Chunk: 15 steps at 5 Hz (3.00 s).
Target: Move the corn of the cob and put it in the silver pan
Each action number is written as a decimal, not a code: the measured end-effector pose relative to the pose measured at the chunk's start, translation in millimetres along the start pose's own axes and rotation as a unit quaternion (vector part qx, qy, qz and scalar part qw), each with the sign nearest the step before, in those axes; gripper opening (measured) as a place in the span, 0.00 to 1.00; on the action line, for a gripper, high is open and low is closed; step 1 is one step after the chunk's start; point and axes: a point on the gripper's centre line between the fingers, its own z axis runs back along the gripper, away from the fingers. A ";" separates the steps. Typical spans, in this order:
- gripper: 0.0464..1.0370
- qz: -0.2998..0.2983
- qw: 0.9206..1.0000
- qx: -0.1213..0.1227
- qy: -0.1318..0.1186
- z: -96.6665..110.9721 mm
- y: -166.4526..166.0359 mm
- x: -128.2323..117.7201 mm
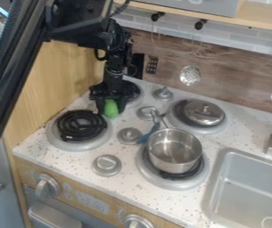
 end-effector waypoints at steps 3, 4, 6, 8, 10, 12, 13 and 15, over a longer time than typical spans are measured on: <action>0.61 -0.198 0.976 -0.051 -0.069 100.8 -27.0 -30.5; 0.61 -0.278 0.954 -0.094 -0.067 131.8 -48.8 -59.5; 0.61 -0.393 0.916 -0.080 -0.005 125.3 -74.0 -138.1; 0.61 -0.380 0.921 -0.069 0.050 106.6 -60.7 -165.6; 0.61 -0.385 0.915 -0.067 0.096 86.2 -57.3 -182.5; 0.69 -0.390 0.912 -0.064 0.113 57.2 -66.3 -188.5; 0.85 -0.390 0.913 -0.067 0.105 56.9 -68.8 -187.4; 0.97 -0.383 0.919 -0.077 0.054 93.6 -69.4 -172.4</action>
